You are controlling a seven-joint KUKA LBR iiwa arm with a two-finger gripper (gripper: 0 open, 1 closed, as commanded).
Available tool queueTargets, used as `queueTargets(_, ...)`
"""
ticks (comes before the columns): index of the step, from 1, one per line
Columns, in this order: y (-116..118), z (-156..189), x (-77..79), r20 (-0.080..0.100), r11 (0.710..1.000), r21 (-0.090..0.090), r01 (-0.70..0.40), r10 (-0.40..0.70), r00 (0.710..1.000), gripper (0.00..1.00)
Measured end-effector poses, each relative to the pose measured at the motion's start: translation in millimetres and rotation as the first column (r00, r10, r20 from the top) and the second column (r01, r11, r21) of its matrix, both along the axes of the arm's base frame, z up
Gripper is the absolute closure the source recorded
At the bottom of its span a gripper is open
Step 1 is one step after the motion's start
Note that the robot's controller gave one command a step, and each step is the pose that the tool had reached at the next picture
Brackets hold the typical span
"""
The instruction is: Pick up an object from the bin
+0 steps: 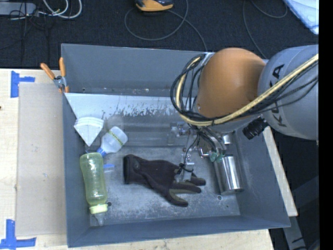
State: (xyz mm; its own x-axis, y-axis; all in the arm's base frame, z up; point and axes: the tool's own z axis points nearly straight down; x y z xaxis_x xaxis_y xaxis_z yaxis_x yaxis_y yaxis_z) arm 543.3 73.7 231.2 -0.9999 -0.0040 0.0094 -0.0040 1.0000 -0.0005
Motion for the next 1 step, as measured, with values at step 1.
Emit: queueTargets(1,-0.4,4.7,1.3,0.008,1.0,0.001,0.002,-0.002,1.0,0.0)
